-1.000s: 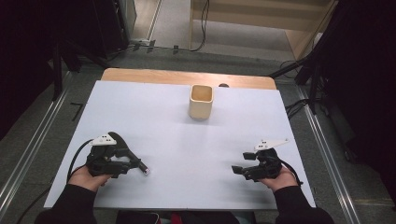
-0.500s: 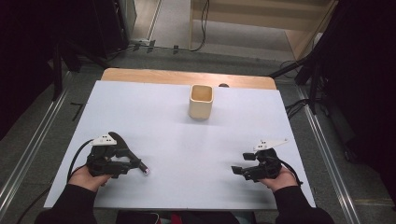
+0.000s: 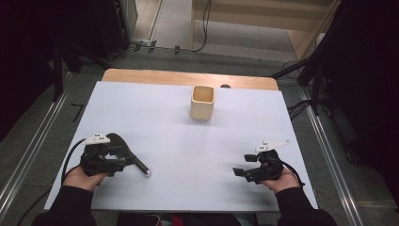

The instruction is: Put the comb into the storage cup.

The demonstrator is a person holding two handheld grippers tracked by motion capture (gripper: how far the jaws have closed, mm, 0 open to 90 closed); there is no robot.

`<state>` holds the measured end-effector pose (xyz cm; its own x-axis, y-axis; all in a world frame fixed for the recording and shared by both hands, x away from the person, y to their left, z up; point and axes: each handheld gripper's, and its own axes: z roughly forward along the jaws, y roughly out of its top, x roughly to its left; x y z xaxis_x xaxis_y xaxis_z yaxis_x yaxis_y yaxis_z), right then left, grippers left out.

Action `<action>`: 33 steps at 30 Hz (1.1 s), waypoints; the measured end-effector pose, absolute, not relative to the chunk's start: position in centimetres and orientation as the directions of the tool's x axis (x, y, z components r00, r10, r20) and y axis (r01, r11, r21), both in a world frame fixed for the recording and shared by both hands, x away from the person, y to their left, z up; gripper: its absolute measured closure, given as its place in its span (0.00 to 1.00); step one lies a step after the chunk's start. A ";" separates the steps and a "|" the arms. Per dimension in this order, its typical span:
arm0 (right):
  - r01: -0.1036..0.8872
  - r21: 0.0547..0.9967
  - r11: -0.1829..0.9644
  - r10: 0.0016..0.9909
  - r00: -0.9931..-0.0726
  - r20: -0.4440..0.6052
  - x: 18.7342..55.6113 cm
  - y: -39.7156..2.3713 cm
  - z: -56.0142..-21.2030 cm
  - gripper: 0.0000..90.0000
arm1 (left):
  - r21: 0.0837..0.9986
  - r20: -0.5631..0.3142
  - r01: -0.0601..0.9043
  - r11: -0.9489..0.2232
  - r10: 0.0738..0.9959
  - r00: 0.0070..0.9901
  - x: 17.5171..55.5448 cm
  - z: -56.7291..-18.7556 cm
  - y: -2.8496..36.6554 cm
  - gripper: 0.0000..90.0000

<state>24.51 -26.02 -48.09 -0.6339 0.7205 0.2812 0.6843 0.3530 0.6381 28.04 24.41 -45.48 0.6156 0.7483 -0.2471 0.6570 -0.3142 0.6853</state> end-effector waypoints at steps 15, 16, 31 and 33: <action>0.685 0.625 0.374 0.706 -0.647 0.287 24.9 -25.7 -48.1 0.22 | 0.685 -0.254 0.682 -0.254 0.795 0.551 28.0 -45.2 26.2 0.32; 0.685 0.625 0.374 0.705 -0.648 0.288 24.9 -25.6 -48.1 0.22 | 0.686 -0.253 0.683 -0.251 0.798 0.547 28.0 -45.2 26.4 0.32; 0.679 0.626 0.384 0.697 -0.658 0.286 25.2 -25.4 -48.1 0.22 | 0.680 -0.246 0.703 -0.209 0.838 0.487 28.4 -45.4 28.5 0.27; 0.678 0.626 0.385 0.697 -0.658 0.284 25.2 -25.4 -48.1 0.22 | 0.680 -0.238 0.703 -0.209 0.844 0.481 28.5 -45.3 28.6 0.27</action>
<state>25.16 -25.35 -48.10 -0.6580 0.6973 0.2841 0.6782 0.3849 0.6260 28.54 28.56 -45.35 0.4812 0.8437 -0.2380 0.7032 -0.2094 0.6795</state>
